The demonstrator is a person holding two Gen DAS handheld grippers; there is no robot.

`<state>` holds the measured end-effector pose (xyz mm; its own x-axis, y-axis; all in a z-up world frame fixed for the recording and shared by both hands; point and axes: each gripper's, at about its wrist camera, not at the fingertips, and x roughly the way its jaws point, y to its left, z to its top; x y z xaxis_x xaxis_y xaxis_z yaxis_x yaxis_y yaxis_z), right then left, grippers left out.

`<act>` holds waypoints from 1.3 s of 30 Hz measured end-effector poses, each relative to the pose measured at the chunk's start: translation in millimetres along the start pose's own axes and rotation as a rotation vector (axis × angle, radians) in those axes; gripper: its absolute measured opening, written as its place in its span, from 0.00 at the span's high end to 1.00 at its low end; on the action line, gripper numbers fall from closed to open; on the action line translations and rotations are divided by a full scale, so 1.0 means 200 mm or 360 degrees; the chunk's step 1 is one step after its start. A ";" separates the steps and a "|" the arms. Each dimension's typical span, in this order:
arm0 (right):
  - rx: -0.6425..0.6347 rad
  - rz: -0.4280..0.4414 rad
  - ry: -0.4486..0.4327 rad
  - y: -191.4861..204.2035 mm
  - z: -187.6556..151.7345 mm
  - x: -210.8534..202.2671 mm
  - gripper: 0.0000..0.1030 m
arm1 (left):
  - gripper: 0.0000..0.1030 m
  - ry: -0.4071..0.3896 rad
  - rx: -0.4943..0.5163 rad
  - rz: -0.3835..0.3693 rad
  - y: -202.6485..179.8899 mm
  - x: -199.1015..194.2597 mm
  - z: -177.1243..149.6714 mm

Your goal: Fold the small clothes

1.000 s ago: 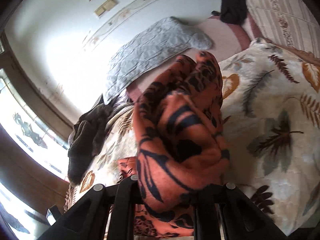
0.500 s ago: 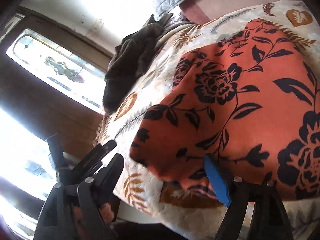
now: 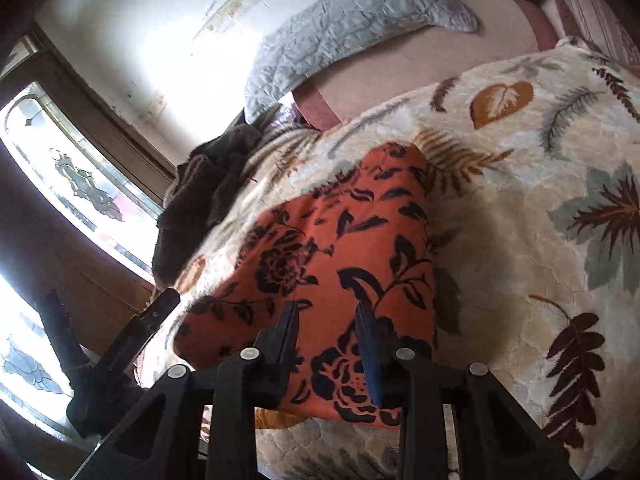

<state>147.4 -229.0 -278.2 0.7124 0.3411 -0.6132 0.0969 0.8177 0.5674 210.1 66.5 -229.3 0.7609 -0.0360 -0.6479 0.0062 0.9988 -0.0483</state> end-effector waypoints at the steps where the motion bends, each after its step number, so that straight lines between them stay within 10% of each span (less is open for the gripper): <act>1: 0.0018 -0.0017 0.0092 -0.03 -0.03 0.07 0.69 | 0.09 0.0093 0.0072 0.0103 -0.03 0.07 -0.02; 4: 0.0013 0.0040 0.0137 -0.06 -0.09 0.15 0.71 | 0.08 0.0465 0.0190 0.0300 0.00 0.30 -0.16; 12: 0.0028 0.0211 0.0020 -0.08 0.07 0.05 0.68 | 0.08 0.0313 -0.0051 0.0034 0.16 0.19 -0.12; 16: 0.0025 0.0117 0.0238 -0.13 0.03 0.22 0.68 | 0.08 0.0187 -0.0071 0.0058 0.15 0.14 -0.08; 19: 0.0043 0.0159 0.0213 -0.14 0.04 0.21 0.68 | 0.08 0.0412 0.0064 0.0121 0.06 0.27 -0.14; 23: 0.0138 0.0234 0.0148 -0.20 0.09 0.16 0.68 | 0.08 0.0309 0.0076 0.0165 0.05 0.22 -0.11; 25: 0.0214 0.0257 0.0114 -0.25 0.11 0.13 0.61 | 0.08 0.0260 0.0075 0.0173 0.04 0.19 -0.09; 27: 0.0309 0.0270 0.0045 -0.30 0.13 0.10 0.23 | 0.08 0.0207 0.0064 0.0161 0.02 0.16 -0.07; 39: 0.0381 0.0309 0.0017 -0.40 0.16 0.02 0.22 | 0.08 0.0130 0.0118 0.0088 -0.15 0.11 -0.05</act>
<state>164.8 -306.9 -309.1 0.7264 0.4862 -0.4856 0.1215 0.6046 0.7872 220.7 35.0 -249.0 0.7060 0.0195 -0.7080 0.0159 0.9989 0.0434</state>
